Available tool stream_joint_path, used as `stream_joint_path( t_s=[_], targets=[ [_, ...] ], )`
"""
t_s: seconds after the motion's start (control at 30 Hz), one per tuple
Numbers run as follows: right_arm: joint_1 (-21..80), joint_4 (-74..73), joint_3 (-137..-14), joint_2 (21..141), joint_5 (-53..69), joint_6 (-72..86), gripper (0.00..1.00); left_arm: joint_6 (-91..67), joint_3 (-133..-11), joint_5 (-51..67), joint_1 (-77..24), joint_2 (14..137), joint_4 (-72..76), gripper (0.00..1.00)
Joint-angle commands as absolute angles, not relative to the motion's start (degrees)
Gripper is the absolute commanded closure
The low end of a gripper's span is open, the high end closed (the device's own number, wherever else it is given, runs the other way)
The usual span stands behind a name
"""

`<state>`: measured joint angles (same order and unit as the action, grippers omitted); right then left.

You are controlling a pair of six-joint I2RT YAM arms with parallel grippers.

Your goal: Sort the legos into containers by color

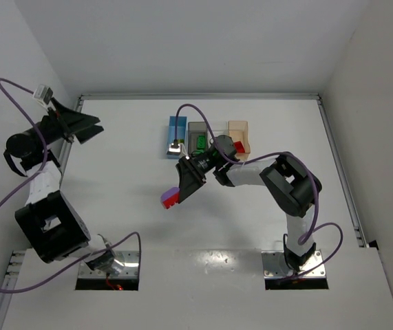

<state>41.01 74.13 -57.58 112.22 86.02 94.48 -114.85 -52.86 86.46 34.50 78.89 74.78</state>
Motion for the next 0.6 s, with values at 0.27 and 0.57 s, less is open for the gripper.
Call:
stream_joint_path(
  t_s=[0.27, 0.57],
  targets=[
    [41.7, 81.4, -60.0, 110.2, 91.6, 92.8, 0.99, -123.7, -75.9, 90.2, 30.6, 68.1, 105.4, 0.01],
    [41.7, 81.4, -59.5, 108.5, 91.6, 92.8, 0.99, -31.4, -69.0, 72.3, 32.1, 49.6, 25.8, 0.01]
  ],
)
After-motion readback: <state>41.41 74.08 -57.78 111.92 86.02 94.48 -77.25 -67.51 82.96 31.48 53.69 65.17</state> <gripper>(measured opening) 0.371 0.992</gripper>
